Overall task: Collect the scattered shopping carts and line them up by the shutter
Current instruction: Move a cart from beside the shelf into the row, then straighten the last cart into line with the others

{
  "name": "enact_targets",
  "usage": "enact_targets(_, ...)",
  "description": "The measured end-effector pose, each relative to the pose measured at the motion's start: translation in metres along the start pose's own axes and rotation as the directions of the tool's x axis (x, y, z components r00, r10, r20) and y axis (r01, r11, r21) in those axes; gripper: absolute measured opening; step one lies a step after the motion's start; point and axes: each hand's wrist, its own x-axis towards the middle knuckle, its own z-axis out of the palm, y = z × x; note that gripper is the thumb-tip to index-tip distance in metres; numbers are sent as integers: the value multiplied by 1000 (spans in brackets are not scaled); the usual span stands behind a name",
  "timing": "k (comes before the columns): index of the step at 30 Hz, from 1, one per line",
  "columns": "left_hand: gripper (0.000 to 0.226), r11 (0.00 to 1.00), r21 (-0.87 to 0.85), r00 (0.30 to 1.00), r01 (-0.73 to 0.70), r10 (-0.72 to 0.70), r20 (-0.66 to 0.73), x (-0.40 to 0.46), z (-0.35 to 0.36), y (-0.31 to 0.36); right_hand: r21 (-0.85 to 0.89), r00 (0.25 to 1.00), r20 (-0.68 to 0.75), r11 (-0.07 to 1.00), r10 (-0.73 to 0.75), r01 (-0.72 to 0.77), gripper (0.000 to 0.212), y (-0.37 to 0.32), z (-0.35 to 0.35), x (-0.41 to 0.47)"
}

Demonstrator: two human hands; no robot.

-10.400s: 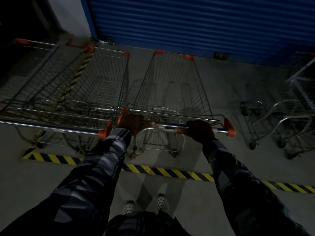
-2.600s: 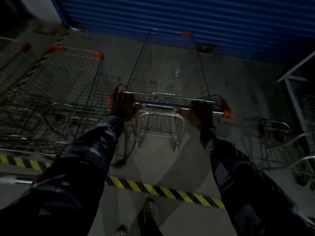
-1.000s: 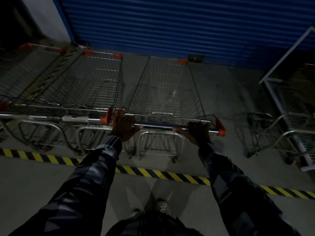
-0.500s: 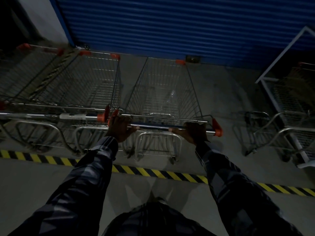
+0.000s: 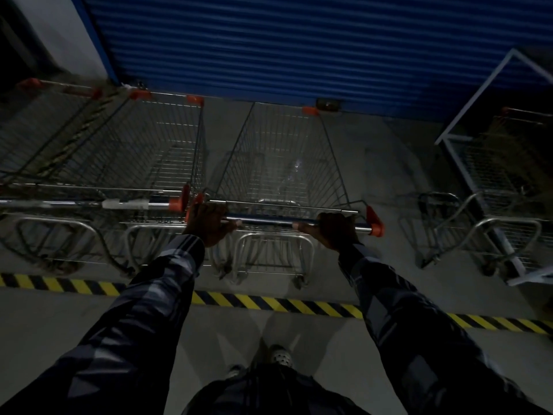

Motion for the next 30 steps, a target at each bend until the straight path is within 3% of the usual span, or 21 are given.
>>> enact_targets(2, 79, 998, 56, 1000, -14, 14, 1, 1, -7, 4, -8, 1000, 20, 1000, -5, 5, 84, 1, -4, 1)
enact_targets(5, 94, 993, 114, 999, -19, 15, 35, 0, -15, 11, 36, 998, 0, 998, -58, 58, 69, 2, -13, -7)
enact_targets(7, 97, 998, 65, 999, 5, -7, 36, -1, -15, 10, 130, 989, -125, 987, -81, 98, 55, 2, -18, -17)
enact_targets(10, 92, 989, -40, 990, -140, 140, -4, 9, -5, 36, 194, 927, -374, 976, -25, 104, 41, 21, -27, -47)
enact_targets(12, 79, 965, -110, 971, -236, 233, -47, 10, -2, 67, 197, 889, -457, 975, -3, 105, 30, 33, -29, -62)
enact_targets(15, 66, 912, -162, 926, -377, 373, -53, 10, 7, 135, 256, 891, -429, 966, 148, -37, 31, 63, -34, -83)
enact_targets(22, 35, 750, -155, 763, -643, 645, -46, 7, 57, 326, 294, 890, -361, 940, 280, -176, 26, 191, -39, -141)
enact_targets(30, 21, 704, -235, 724, -670, 690, 4, 15, 124, 543, 307, 820, -425, 913, 383, -268, 28, 395, -68, -204)
